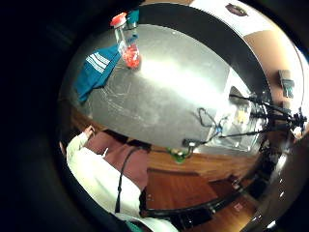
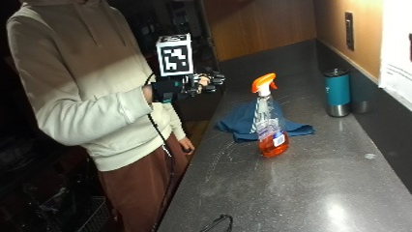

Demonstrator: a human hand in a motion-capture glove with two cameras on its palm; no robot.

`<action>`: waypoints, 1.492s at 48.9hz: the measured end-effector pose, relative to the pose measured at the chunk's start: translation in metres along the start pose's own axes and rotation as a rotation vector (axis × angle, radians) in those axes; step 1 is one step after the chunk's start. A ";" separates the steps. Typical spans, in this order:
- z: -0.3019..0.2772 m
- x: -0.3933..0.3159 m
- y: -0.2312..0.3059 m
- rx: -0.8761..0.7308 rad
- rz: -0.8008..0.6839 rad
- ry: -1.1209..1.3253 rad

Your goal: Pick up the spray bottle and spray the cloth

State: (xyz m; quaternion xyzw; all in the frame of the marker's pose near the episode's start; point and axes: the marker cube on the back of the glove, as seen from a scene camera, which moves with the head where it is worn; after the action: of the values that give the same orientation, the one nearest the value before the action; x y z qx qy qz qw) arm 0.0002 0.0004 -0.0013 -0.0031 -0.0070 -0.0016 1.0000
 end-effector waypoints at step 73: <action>0.047 -0.003 -0.028 0.126 0.039 -0.115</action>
State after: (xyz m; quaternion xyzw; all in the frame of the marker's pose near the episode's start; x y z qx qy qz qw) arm -0.0035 -0.0269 0.0457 0.0596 -0.0645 0.0187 0.9960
